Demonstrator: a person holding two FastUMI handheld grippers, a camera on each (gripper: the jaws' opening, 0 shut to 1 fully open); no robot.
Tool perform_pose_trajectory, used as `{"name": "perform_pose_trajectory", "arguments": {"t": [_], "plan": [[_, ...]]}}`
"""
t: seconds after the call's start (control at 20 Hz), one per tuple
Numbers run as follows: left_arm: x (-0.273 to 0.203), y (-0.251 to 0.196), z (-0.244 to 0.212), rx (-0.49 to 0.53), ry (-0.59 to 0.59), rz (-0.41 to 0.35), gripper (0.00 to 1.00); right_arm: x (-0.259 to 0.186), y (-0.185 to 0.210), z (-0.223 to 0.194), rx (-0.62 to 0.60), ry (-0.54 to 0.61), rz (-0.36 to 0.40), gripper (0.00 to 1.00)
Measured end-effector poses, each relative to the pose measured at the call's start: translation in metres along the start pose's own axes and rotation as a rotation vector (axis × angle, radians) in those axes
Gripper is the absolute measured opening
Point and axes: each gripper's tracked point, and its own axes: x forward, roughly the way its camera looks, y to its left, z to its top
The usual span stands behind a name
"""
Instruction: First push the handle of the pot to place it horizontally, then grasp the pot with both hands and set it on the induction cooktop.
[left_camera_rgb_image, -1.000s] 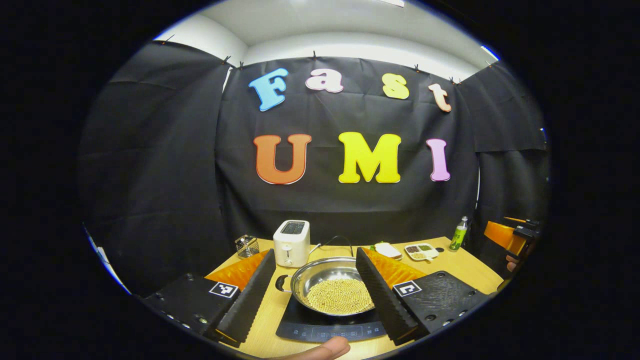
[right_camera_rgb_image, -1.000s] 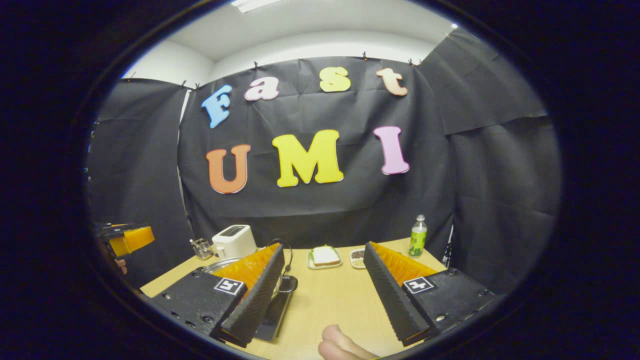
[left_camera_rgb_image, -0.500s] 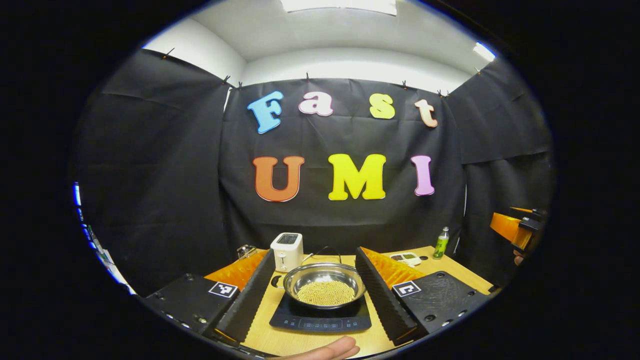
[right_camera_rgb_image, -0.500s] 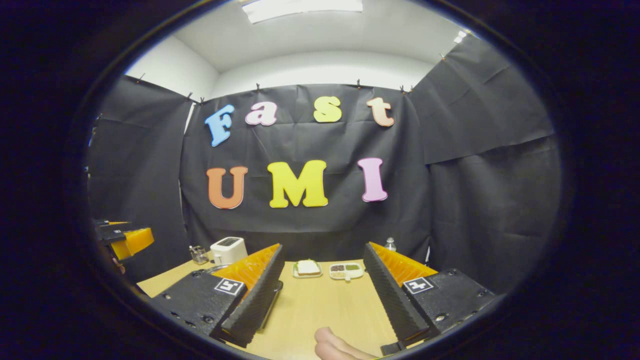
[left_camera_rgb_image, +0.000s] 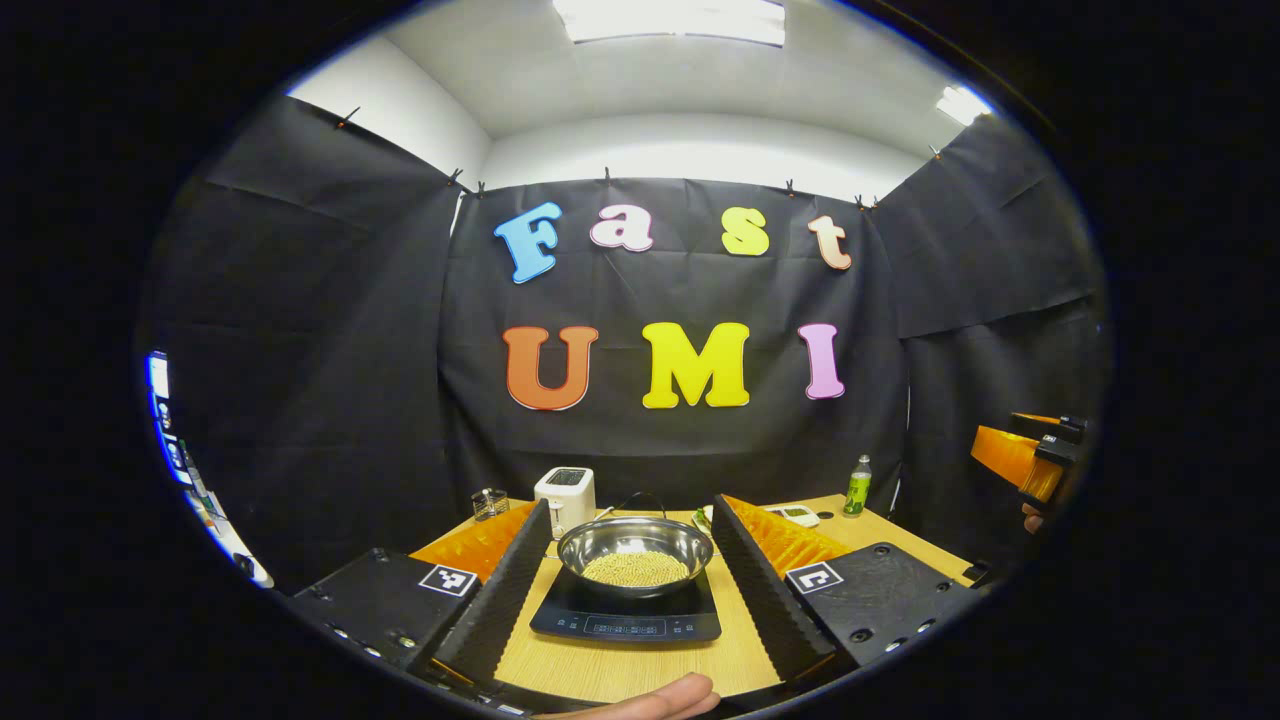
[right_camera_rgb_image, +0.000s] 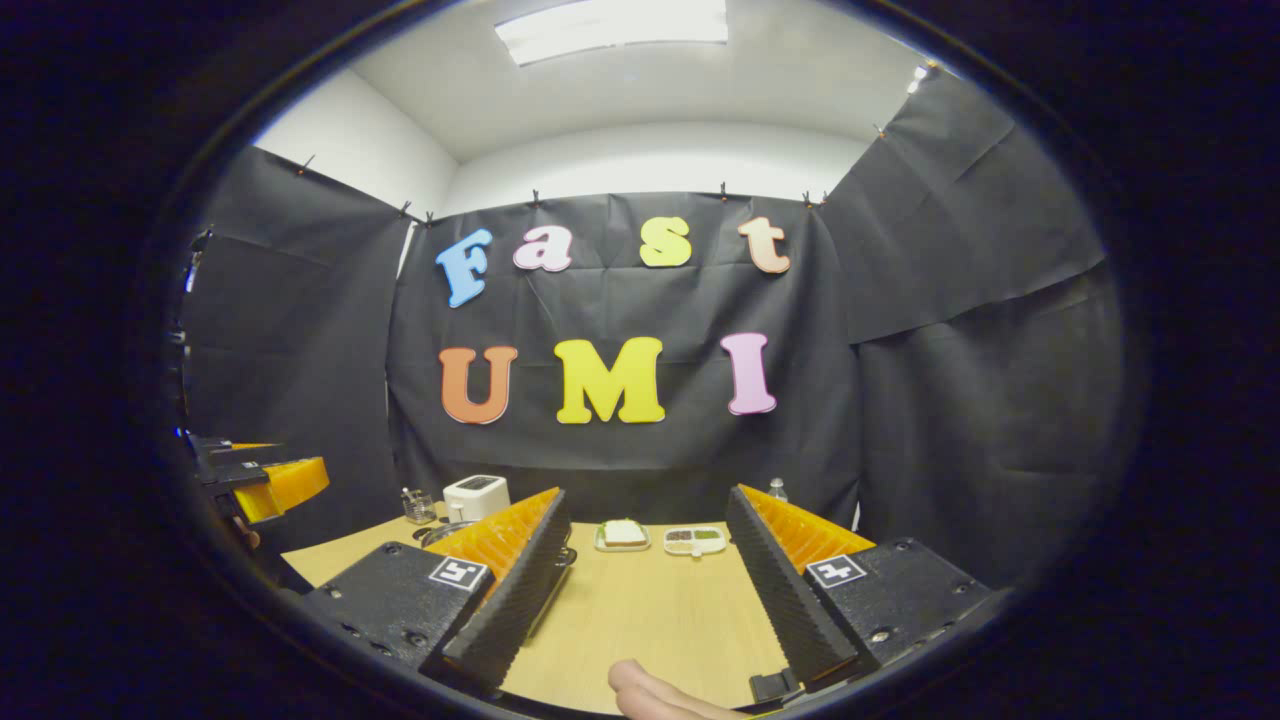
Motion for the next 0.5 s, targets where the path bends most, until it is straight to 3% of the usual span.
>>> {"name": "perform_pose_trajectory", "arguments": {"t": [0.15,0.2,0.25,0.5], "plan": [[-0.005,-0.008,0.003,-0.016,-0.009,-0.031,0.95,-0.004,-0.003,0.001,-0.014,-0.004,-0.006,0.96],[-0.006,-0.011,0.004,-0.016,-0.012,-0.036,0.95,-0.006,-0.005,0.001,-0.02,-0.005,-0.005,1.0],[-0.006,-0.013,0.005,-0.01,-0.015,-0.046,0.95,-0.008,-0.008,0.001,-0.019,-0.01,-0.01,0.96],[-0.009,-0.025,0.007,0.015,-0.019,-0.073,0.95,-0.011,-0.016,-0.004,0.002,-0.025,0.001,0.96]]}}
